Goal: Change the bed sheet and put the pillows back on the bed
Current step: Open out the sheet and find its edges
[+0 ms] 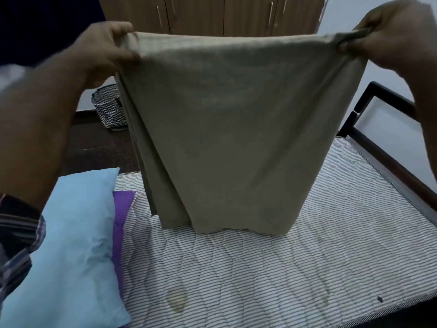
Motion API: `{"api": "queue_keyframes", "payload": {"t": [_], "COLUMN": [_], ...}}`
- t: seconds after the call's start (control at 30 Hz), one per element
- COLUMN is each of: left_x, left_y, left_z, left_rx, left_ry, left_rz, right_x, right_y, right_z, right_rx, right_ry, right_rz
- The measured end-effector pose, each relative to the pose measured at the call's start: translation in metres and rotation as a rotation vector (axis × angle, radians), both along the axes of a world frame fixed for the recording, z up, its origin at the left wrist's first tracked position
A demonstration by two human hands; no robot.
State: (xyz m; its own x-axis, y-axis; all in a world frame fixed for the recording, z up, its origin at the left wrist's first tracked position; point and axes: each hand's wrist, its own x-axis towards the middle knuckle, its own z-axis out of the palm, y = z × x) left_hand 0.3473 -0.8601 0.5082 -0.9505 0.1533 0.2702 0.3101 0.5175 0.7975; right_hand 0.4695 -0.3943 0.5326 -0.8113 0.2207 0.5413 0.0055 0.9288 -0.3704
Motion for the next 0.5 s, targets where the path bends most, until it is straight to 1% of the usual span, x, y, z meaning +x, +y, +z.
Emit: {"api": "queue_keyframes", "payload": {"t": [0.1, 0.2, 0.3, 0.37, 0.4, 0.5], "left_x": [0.003, -0.002, -0.005, -0.008, -0.01, -0.013], "left_y": [0.001, -0.004, -0.007, -0.01, -0.011, -0.013], "left_z": [-0.001, 0.001, 0.003, 0.003, 0.002, 0.0], "left_rx": [-0.411, -0.604, -0.8, -0.811, -0.766, -0.482], "left_ry": [0.093, 0.113, 0.114, 0.113, 0.12, 0.155], "left_rz": [0.097, 0.212, 0.292, 0.356, 0.36, 0.285], "right_x": [-0.005, -0.014, -0.016, -0.014, -0.013, -0.012], "right_y": [0.003, 0.008, 0.003, -0.004, -0.006, -0.013], "right_z": [-0.004, -0.006, -0.009, -0.009, -0.008, -0.006], "right_rx": [0.11, 0.154, 0.124, 0.058, 0.013, -0.198], "right_ry": [-0.047, -0.005, 0.041, 0.025, -0.001, -0.07], "right_rz": [-0.077, -0.09, -0.096, -0.082, -0.078, -0.07]}}
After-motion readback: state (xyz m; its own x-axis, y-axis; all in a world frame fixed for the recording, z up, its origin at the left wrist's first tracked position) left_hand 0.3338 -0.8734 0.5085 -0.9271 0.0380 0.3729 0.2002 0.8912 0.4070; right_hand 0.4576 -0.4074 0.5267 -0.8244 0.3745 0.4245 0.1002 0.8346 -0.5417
